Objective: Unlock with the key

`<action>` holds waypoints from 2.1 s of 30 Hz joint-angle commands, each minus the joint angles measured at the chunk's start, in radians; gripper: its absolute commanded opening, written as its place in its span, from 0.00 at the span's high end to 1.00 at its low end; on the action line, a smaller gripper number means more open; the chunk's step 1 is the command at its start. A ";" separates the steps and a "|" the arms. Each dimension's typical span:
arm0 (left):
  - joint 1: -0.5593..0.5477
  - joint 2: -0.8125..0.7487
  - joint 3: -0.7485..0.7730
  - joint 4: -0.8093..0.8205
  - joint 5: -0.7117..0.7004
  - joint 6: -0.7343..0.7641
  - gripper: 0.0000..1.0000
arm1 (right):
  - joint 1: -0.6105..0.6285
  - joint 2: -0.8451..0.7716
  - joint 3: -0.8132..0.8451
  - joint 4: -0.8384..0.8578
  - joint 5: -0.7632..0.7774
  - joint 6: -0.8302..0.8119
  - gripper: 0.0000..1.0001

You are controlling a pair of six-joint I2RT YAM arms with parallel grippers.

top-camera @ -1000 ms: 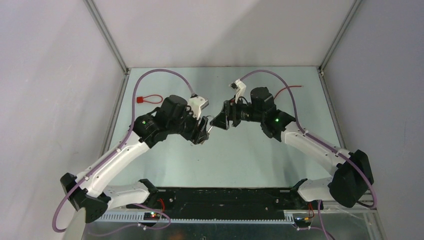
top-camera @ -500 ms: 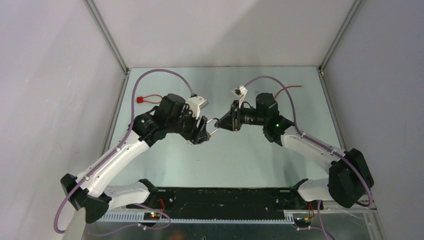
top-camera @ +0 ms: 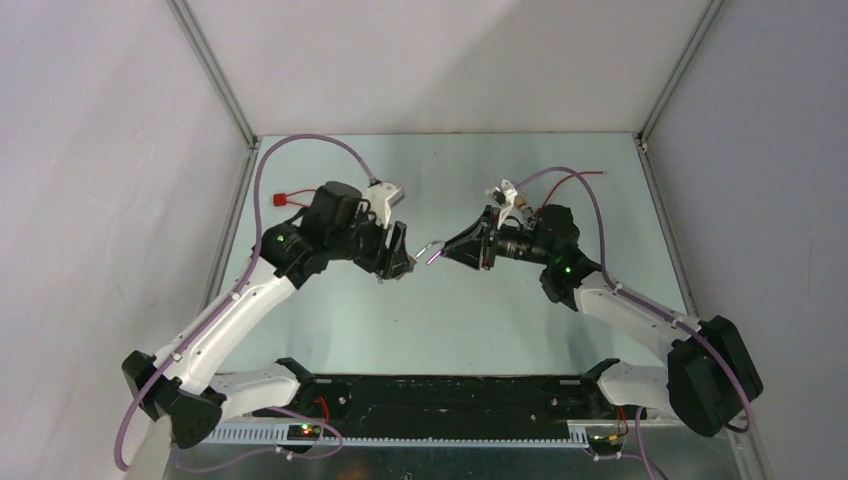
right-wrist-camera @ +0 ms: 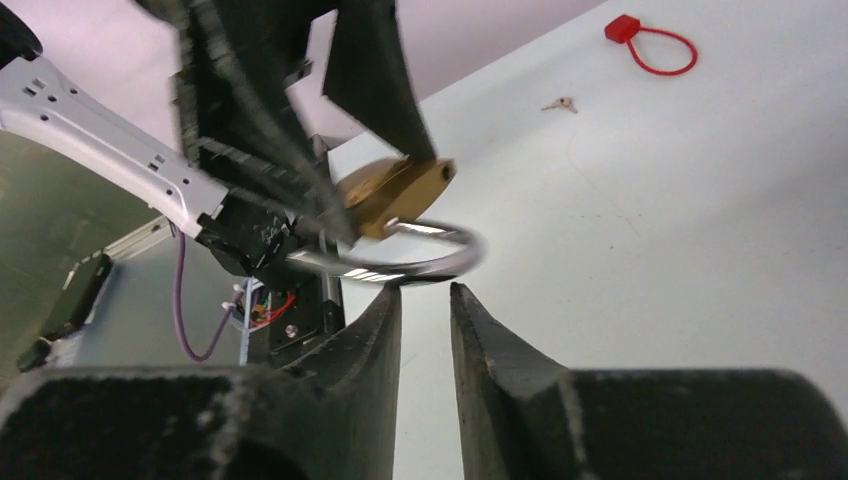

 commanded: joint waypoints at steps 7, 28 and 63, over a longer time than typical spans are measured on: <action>0.062 0.031 0.017 0.139 -0.083 -0.031 1.00 | -0.011 -0.178 -0.056 -0.087 0.064 -0.131 0.53; -0.118 0.718 0.295 0.452 -0.472 -0.191 1.00 | -0.077 -0.690 -0.149 -0.592 0.657 -0.033 0.35; 0.454 0.462 0.105 0.362 -0.516 -0.484 0.00 | -0.119 -0.844 -0.077 -0.916 0.922 -0.024 0.18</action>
